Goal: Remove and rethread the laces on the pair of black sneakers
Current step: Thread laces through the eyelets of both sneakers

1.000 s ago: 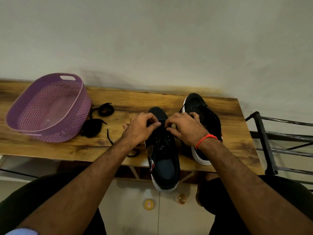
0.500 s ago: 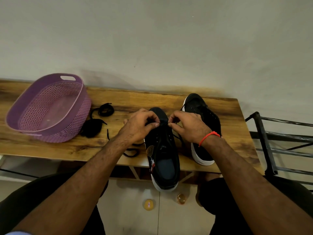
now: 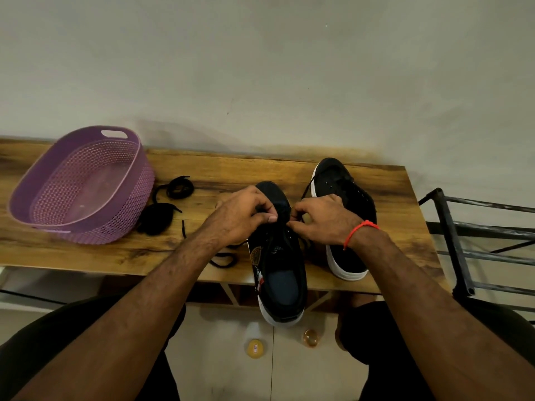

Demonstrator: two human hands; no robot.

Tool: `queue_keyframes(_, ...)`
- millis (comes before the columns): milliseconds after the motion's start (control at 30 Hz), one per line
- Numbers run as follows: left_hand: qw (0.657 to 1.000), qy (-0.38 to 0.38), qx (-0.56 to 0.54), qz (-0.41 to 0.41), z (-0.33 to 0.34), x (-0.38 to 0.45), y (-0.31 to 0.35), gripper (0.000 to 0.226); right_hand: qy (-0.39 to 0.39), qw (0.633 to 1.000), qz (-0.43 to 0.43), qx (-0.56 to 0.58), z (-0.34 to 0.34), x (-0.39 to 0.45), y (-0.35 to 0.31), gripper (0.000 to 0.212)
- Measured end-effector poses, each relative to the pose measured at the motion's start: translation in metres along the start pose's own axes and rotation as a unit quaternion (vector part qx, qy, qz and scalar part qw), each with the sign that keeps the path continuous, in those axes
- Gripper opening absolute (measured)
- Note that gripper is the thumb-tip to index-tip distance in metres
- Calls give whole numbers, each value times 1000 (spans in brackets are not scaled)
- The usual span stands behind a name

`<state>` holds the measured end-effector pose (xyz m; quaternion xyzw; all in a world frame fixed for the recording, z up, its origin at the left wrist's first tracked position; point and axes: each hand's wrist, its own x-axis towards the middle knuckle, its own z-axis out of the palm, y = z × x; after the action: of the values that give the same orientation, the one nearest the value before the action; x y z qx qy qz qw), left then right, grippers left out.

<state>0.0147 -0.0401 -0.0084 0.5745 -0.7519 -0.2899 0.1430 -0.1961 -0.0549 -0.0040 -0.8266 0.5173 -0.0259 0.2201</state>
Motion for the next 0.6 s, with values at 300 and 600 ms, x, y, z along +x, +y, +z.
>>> queue_keyframes(300, 998, 3, -68, 4, 6, 0, 1, 9, 8, 1000, 3, 21, 0, -2, 1, 11)
queue_keyframes(600, 994, -38, -87, -58, -10, 0, -15, 2, 14, 999, 9, 47, -1, -4, 1, 13)
